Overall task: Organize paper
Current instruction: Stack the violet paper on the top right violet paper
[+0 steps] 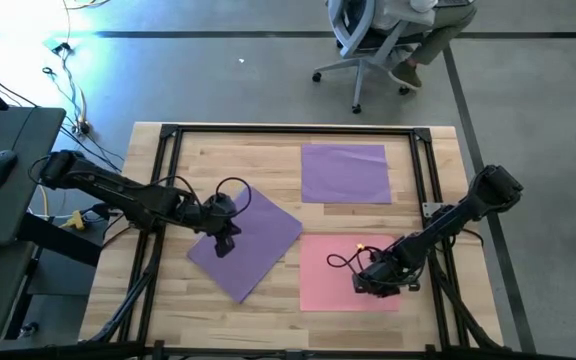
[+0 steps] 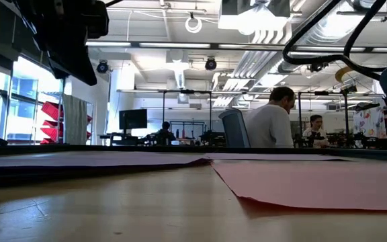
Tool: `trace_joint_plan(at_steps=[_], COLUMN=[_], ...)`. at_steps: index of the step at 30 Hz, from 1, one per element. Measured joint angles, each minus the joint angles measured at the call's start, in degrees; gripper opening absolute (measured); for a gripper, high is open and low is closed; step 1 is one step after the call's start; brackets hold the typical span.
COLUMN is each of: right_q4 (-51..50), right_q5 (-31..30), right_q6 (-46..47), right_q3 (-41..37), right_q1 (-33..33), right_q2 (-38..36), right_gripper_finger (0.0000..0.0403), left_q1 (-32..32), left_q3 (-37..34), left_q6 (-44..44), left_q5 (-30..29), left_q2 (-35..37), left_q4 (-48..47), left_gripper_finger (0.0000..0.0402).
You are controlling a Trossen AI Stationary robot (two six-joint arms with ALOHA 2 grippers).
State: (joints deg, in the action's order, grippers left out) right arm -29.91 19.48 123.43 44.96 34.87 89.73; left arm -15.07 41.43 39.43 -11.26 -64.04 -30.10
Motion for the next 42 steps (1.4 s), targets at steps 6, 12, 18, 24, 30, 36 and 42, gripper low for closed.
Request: trace_joint_plan(at_steps=[6,12,18,24,30,36,42], right_q4=[-0.3,1.5,6.2,11.8,17.1,22.4,22.4], right_q5=[-3.7,-15.9,-22.3,-19.4,-9.6,-2.2,-0.2], right_q6=[-5.1,-15.4,-29.1,-43.2,-49.5,-50.3,-52.6], right_q3=[3.6,8.7,9.6,9.6,9.6,11.3,17.4], right_q1=[-1.3,-7.3,-19.4,-33.3,-41.3,-41.7,-40.2], right_q2=[0.0,-0.1,0.3,1.6,7.0,13.9,20.0], right_gripper_finger=[0.0116,0.0141,0.0142,0.0148,0.0187,0.0208,0.0199], left_q1=[-1.4,-4.7,-6.4,-6.3,-5.7,-5.1,-4.9], left_q3=[0.0,-1.6,-7.7,-11.9,-14.5,-15.2,-15.2], left_q6=[1.8,5.4,9.9,11.4,13.6,14.4,14.0], left_q5=[0.6,5.7,5.7,4.7,1.9,1.4,0.0], left_q2=[1.3,1.4,1.2,1.1,1.0,0.2,-1.3], left_q4=[-3.7,-5.9,-5.8,-1.9,0.8,1.1,1.7], left_gripper_finger=[0.0000,0.0000,0.0000,0.0000,0.0000,0.0000,0.0000])
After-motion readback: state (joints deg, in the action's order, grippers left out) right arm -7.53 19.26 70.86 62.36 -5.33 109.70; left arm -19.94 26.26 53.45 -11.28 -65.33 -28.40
